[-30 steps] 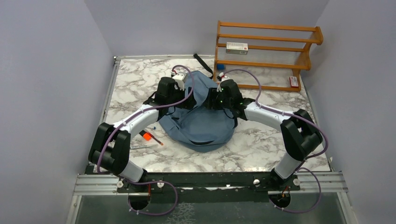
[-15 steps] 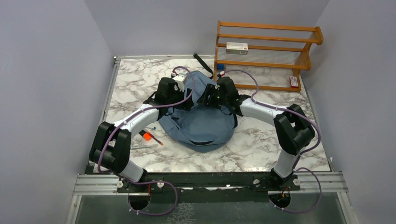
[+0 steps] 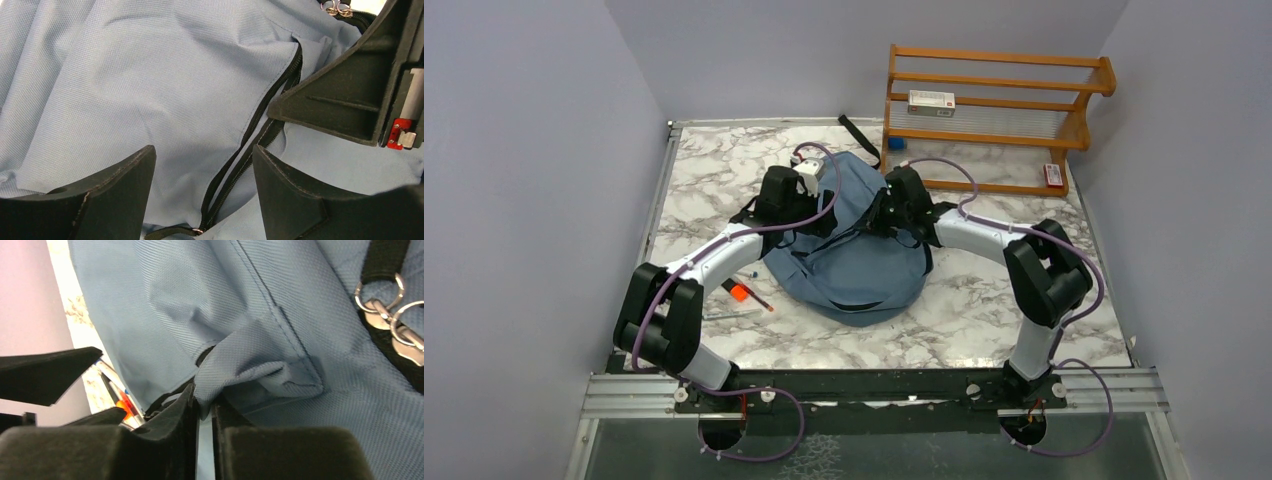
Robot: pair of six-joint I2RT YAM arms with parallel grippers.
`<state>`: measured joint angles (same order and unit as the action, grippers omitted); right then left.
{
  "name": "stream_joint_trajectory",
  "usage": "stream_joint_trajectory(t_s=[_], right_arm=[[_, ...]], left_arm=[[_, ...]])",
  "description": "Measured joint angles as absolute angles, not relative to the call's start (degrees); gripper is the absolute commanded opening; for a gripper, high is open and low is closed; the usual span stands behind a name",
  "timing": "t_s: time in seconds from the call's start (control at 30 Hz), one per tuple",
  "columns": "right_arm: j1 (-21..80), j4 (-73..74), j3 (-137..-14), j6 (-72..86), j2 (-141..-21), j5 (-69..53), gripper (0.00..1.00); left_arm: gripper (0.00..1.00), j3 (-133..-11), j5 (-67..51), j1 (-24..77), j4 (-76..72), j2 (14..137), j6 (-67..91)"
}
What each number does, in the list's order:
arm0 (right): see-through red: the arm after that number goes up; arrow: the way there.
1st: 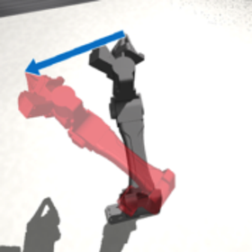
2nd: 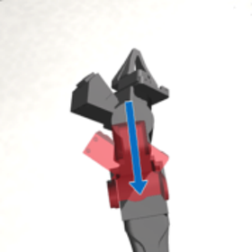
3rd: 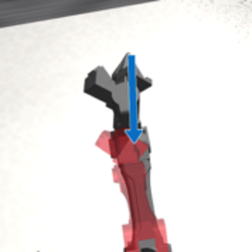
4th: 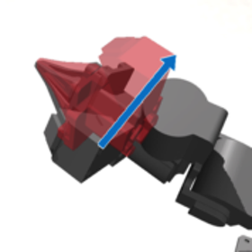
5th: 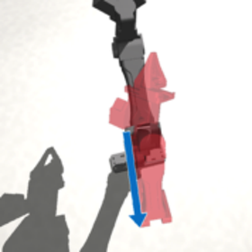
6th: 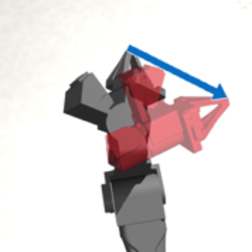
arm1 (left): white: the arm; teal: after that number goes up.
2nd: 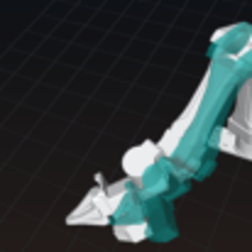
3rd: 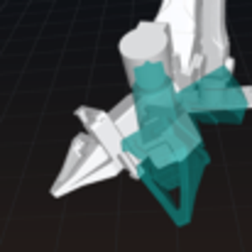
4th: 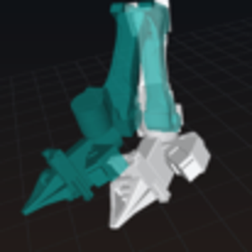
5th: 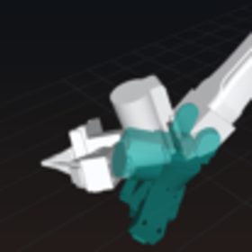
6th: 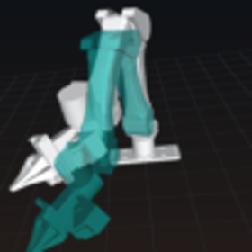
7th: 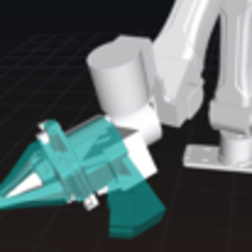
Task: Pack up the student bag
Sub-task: Adjust the student bag at the center of the board.
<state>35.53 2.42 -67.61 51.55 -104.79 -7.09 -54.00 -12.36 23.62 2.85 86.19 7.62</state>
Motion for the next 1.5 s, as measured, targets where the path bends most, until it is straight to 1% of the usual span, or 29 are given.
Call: stream_joint_trajectory(t_s=[0.07,0.13,0.33,0.43,0.67,0.97,1.5], right_arm=[[35.51,1.39,-65.78,51.94,-104.51,-7.03,0.02],[35.51,-0.23,-64.10,52.27,-103.90,-6.87,0.00],[35.46,-5.30,-59.81,52.45,-102.50,-6.63,0.00],[35.11,-8.58,-57.91,52.42,-102.21,-7.18,0.00],[34.37,-12.91,-55.68,52.27,-102.13,-9.41,0.00],[34.37,-15.00,-54.41,51.79,-101.84,-9.72,0.00],[33.74,-16.78,-52.60,51.83,-101.38,-10.44,0.01]], left_arm=[[0.72,-54.00,-12.38,23.59,2.87,86.06,7.35],[0.73,-54.00,-12.47,23.59,2.92,86.04,6.94],[0.79,-54.00,-13.10,24.10,3.33,86.04,4.80],[0.80,-54.78,-13.30,25.76,4.62,86.41,2.76],[0.78,-57.82,-10.35,29.41,6.35,90.48,-1.28],[0.78,-60.82,-1.80,29.65,7.88,94.72,-1.67],[0.77,-62.15,3.27,33.52,7.84,96.75,-3.49]])
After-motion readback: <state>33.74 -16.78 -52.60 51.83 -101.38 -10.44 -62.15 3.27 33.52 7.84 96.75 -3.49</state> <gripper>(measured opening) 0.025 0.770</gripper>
